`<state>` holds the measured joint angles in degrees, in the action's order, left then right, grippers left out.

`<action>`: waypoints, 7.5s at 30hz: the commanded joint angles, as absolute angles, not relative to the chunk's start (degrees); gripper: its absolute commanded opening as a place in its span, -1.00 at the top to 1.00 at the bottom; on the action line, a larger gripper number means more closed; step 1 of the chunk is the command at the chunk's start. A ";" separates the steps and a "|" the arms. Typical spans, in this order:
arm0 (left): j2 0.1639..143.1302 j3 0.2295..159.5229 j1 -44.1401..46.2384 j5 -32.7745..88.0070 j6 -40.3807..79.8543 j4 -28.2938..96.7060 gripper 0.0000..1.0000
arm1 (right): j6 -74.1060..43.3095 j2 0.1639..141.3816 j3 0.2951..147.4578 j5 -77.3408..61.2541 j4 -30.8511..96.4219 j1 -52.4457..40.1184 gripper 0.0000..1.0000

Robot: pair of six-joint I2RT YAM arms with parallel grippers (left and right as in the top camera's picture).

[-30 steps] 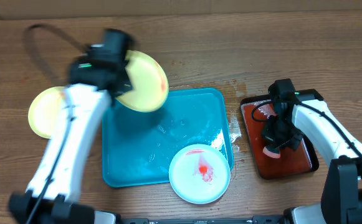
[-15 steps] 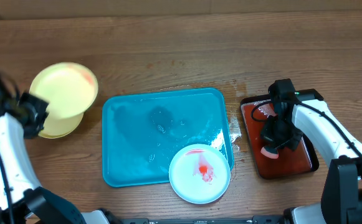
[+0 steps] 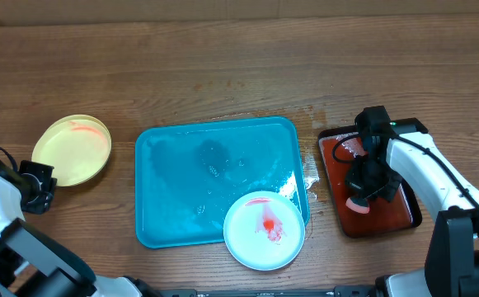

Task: Clean dirty plates on tray and stack at the side
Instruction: 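Open the left gripper and raise it off the stacked plates, then move the left gripper to the white plate and grasp its rim, then pull the white plate toward the tray center with the left gripper, then carry the sponge from the water tray onto the white plate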

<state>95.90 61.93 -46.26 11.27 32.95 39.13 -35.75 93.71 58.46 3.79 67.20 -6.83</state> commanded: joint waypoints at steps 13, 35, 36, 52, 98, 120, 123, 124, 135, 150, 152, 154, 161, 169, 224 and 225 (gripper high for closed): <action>99.98 63.18 -46.48 11.49 30.17 35.55 0.68 | -35.48 92.31 58.46 3.01 67.79 -6.72 0.92; 99.94 81.80 -34.04 13.80 17.26 46.57 0.40 | -34.63 92.31 58.46 2.66 67.24 -6.72 0.92; 99.94 82.48 -31.79 13.56 15.62 47.70 0.40 | -34.63 92.31 58.46 2.66 67.11 -6.72 0.92; 99.96 82.91 10.09 12.29 6.20 52.51 -0.20 | -34.00 92.31 58.46 2.68 66.67 -6.72 0.92; 96.38 81.67 26.39 3.05 22.72 74.63 0.56 | -31.64 92.31 58.46 2.44 66.46 -6.72 0.92; 96.29 55.48 31.20 19.57 34.79 56.47 0.41 | -29.47 92.31 58.46 2.22 66.26 -6.72 0.92; 96.29 55.09 31.20 19.75 35.24 56.77 0.34 | -29.47 92.31 58.46 2.22 66.24 -6.72 0.92; 96.29 54.72 31.20 19.81 35.73 56.73 0.30 | -29.47 92.31 58.46 2.22 66.24 -6.72 0.92; 96.29 50.09 31.09 21.74 37.47 51.22 0.26 | -29.47 92.31 58.46 2.17 66.28 -6.72 0.92; 96.29 50.33 23.49 17.47 36.27 47.03 0.91 | -29.47 92.31 58.46 1.76 66.72 -6.72 0.92; 96.29 50.78 21.02 15.92 34.15 45.95 0.91 | -29.45 92.31 58.46 1.76 66.72 -6.72 0.92; 96.29 51.46 18.15 14.39 31.62 44.66 0.92 | -28.21 92.31 58.46 1.50 66.63 -6.72 0.92; 96.31 51.96 11.77 9.89 23.86 40.12 0.91 | -25.15 92.31 59.13 1.10 64.93 -6.74 0.92; 96.31 51.96 11.79 9.91 19.68 39.35 0.91 | -25.45 92.38 60.99 0.45 61.36 -6.68 0.92; 96.31 51.96 11.79 9.91 19.25 40.25 0.91 | -22.37 90.00 73.73 5.13 61.04 -6.79 0.92; 96.31 51.96 11.79 9.91 19.25 40.25 0.92 | -20.78 89.10 74.89 3.57 61.47 -6.79 0.92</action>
